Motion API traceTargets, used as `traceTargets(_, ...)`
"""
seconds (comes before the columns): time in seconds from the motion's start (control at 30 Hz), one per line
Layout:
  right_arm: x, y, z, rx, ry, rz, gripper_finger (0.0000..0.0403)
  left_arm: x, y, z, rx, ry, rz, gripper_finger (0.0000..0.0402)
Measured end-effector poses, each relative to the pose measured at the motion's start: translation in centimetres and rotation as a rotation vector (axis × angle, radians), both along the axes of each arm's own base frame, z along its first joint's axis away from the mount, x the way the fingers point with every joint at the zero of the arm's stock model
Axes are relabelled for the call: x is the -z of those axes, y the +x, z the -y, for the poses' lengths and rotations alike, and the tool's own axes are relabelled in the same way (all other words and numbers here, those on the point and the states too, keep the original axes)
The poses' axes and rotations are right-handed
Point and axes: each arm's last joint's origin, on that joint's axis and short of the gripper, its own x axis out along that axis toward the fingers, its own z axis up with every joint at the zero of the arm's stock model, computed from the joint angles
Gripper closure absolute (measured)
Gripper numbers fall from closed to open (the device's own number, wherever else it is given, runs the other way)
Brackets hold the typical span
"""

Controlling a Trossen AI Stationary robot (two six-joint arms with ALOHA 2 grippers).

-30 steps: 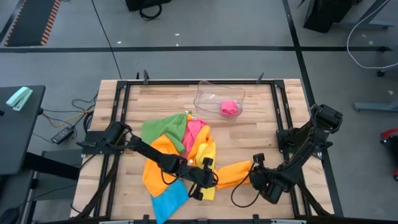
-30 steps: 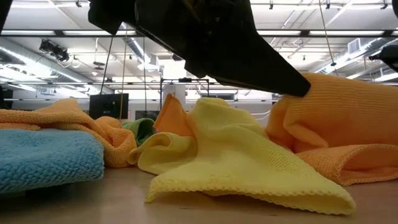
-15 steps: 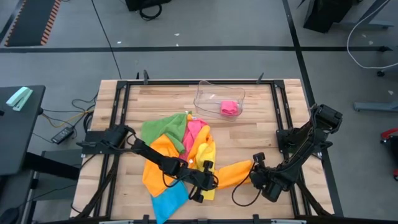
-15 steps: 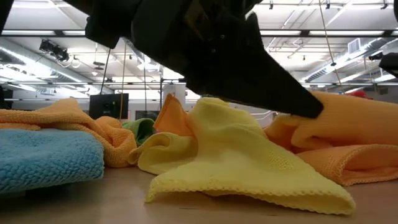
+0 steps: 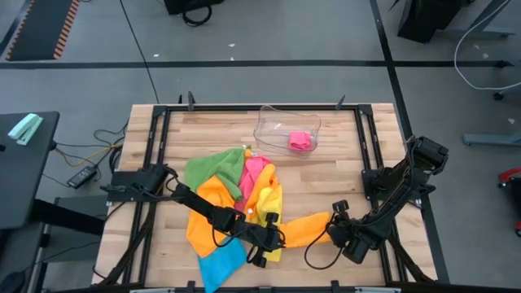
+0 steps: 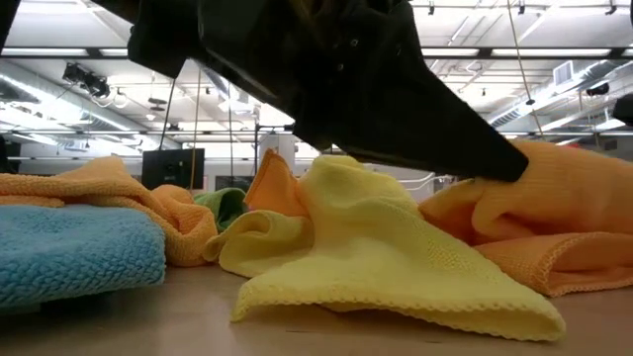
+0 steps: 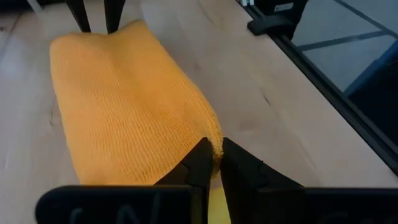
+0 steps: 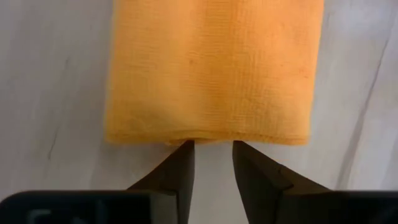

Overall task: Fold microfiber towels
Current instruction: Fold the right orange microfiber cloth

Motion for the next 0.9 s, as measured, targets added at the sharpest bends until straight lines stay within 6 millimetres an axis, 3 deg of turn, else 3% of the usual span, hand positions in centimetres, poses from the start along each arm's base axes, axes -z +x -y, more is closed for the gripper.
traceTargets(0.2,-0.1,-0.3,0.2,0.040,0.011,-0.076,0.0252,0.0,-0.2,0.3,0.007,0.001,-0.001,0.0342)
traceTargets(0.43,-2.3,0.4,-1.1,0.103,0.052,-0.052,0.0251,0.0,-0.2,0.4,-0.001,-0.021,-0.003,0.0288)
traceTargets(0.67,-3.8,1.0,-3.2,0.038,0.099,0.139,0.0257,-0.2,-0.1,0.5,0.001,-0.027,0.017,0.0256)
traceTargets(0.9,-2.1,-0.7,-4.4,-0.072,0.098,0.370,0.0258,-0.2,-0.1,0.5,0.003,-0.026,0.019,0.0226)
